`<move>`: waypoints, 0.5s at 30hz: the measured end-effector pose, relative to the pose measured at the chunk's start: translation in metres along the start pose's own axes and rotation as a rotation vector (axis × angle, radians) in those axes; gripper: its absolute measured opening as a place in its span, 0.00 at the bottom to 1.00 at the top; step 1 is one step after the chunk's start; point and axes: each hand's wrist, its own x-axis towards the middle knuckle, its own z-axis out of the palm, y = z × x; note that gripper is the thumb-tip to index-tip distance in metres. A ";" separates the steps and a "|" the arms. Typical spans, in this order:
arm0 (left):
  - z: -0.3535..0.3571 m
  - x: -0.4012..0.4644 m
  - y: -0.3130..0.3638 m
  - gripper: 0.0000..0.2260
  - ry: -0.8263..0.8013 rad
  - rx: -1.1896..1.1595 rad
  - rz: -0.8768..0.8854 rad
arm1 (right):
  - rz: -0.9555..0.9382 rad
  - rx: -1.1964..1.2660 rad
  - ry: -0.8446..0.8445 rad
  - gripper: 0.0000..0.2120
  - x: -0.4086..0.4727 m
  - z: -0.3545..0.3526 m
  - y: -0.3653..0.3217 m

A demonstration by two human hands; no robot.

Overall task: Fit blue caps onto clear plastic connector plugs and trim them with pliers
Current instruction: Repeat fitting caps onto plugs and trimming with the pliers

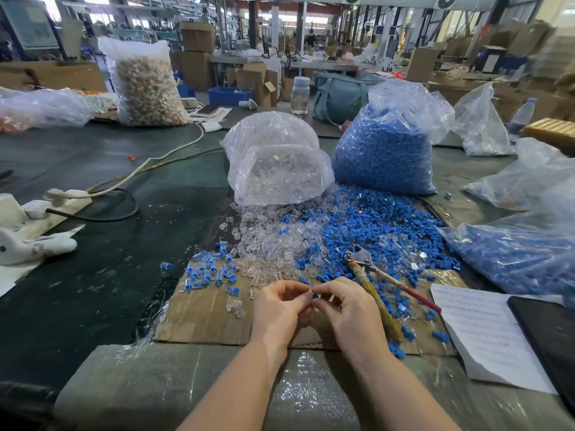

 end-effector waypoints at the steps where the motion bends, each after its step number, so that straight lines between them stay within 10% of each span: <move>1: 0.000 0.000 0.000 0.03 -0.002 0.010 0.003 | -0.003 -0.003 0.003 0.06 0.000 0.000 0.000; 15: 0.001 0.002 -0.004 0.04 0.051 -0.021 -0.013 | 0.019 -0.076 0.022 0.13 0.000 -0.001 0.008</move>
